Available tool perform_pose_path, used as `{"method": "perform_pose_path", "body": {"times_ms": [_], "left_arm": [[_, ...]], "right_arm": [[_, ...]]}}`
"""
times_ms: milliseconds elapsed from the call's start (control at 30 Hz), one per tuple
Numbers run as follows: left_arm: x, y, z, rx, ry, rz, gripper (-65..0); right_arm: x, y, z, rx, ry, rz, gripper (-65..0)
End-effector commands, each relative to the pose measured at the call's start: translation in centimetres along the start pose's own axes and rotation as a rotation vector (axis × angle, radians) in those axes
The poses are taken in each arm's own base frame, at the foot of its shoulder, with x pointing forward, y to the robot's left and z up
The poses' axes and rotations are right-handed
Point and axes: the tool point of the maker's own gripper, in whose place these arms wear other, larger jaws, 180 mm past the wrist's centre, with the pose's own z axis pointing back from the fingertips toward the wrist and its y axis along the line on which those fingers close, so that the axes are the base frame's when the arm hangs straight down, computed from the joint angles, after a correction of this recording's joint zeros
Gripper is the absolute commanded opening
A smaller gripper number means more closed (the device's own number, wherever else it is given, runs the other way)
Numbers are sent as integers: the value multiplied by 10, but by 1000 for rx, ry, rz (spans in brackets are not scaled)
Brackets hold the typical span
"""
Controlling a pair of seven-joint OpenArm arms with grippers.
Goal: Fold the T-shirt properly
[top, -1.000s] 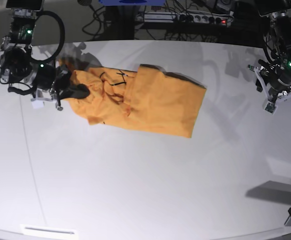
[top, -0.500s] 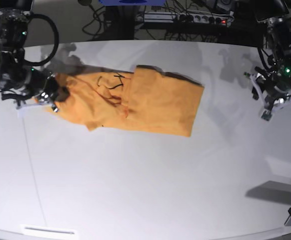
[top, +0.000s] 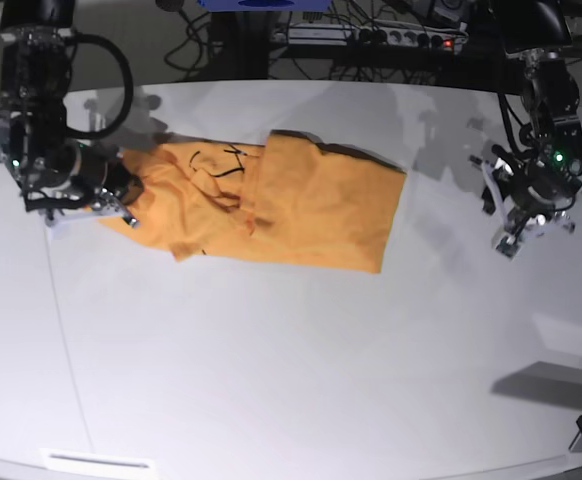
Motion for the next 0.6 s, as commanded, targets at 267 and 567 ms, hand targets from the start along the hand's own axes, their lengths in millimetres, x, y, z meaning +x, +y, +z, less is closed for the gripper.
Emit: {"method": "perform_pose_path", "body": {"times_ms": [267,567], "left_arm": [[6,9,-5,7,-14,25,-425],[-1,8,-11,-9,7,46,-425]], "right_arm": [[5,-8,-11,-138,-79,117,-650],[17,-7,-12,-161,-165,115,-647]]}}
